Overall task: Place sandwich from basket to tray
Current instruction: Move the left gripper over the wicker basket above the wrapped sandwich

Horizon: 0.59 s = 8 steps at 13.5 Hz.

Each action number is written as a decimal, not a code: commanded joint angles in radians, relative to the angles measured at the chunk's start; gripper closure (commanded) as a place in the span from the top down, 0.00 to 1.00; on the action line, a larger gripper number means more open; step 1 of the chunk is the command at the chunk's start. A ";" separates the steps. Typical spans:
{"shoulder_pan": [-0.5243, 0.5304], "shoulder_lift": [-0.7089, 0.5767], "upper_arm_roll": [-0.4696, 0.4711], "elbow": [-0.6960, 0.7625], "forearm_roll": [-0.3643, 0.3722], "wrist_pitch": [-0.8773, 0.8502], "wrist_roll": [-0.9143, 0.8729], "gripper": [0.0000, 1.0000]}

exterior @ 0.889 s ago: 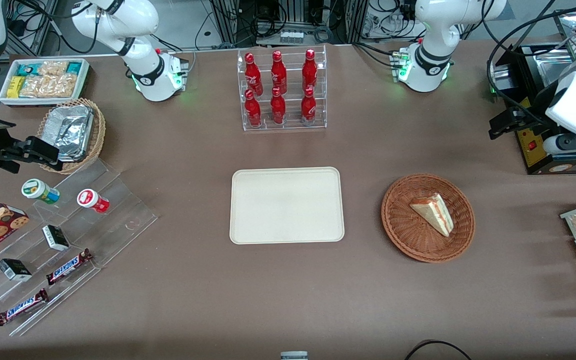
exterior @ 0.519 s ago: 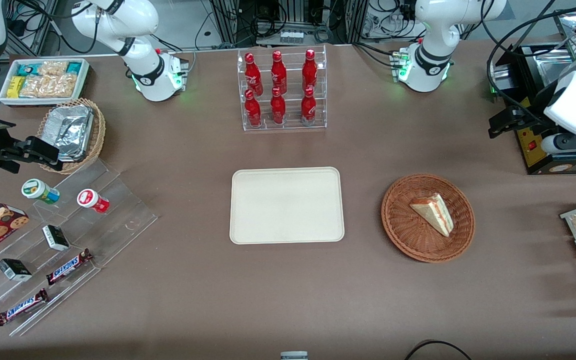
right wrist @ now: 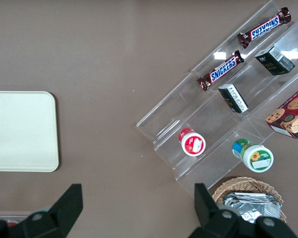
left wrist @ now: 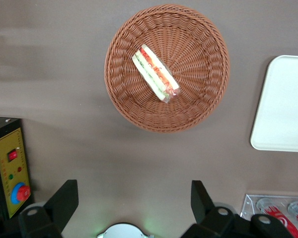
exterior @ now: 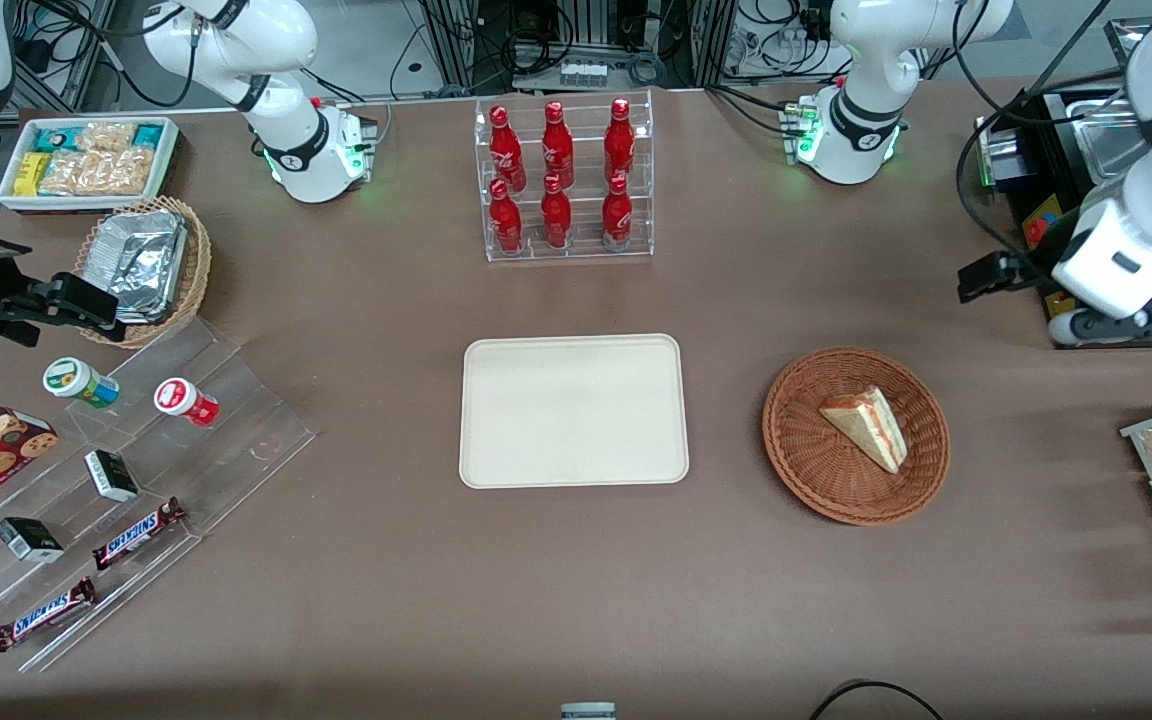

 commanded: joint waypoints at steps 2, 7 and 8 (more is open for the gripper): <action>0.001 -0.012 0.001 -0.118 0.004 0.154 -0.040 1.00; 0.001 0.041 0.001 -0.231 0.006 0.388 -0.262 1.00; -0.004 0.058 0.000 -0.239 0.006 0.416 -0.303 1.00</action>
